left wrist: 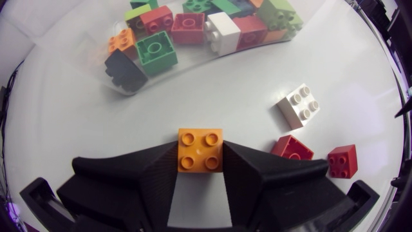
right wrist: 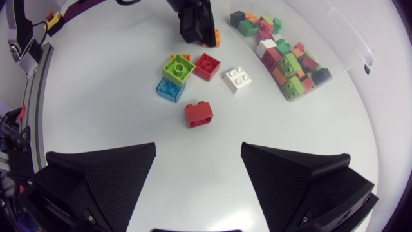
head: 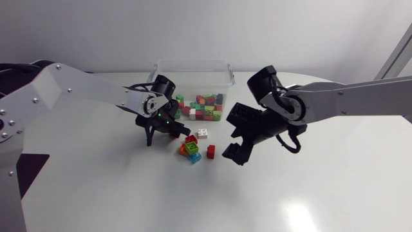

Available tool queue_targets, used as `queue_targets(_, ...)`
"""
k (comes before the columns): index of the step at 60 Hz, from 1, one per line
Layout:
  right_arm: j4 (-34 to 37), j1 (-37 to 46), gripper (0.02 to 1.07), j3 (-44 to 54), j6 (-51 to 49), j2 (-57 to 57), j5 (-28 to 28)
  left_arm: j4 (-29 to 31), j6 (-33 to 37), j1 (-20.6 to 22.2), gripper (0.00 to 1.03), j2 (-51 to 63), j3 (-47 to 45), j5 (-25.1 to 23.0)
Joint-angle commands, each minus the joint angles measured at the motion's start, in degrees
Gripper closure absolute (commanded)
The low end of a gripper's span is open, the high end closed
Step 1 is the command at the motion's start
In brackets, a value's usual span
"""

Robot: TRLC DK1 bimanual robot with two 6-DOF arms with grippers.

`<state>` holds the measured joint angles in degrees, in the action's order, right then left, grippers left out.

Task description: Place the duplo bricks in the container

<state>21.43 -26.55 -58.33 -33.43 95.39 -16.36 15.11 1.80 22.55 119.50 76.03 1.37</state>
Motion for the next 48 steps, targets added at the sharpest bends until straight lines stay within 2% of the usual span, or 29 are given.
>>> queue_targets(1, 0.8, -0.4, 0.11, -2.8, -3.6, 3.0, -0.4, 0.6, 1.9, -0.3, 0.70, -5.4, -2.5, -0.5)
queue_targets(11, 3.3, -1.1, 0.11, -7.3, -5.8, 8.1, -0.3, 1.3, 4.7, -0.2, 0.70, -13.2, -6.7, -0.5)
queue_targets(22, 5.7, -1.5, 0.12, -11.5, -7.4, 12.5, -0.3, 4.8, 6.5, -0.3, 0.70, -20.8, -8.4, -1.9)
queue_targets(31, 8.2, -2.0, 0.16, -15.5, -7.6, 16.1, -0.3, 7.5, 7.3, -0.3, 0.70, -26.3, -7.8, -1.9)
queue_targets(43, 11.9, -4.0, 0.17, -19.6, -8.3, 20.4, 0.2, 10.7, 7.5, -0.3, 0.70, -30.5, -5.2, -2.2)
queue_targets(48, 12.6, -4.7, 0.30, -20.9, -8.5, 21.9, 0.5, 11.7, 7.8, -0.4, 0.70, -31.5, -4.0, -2.4)
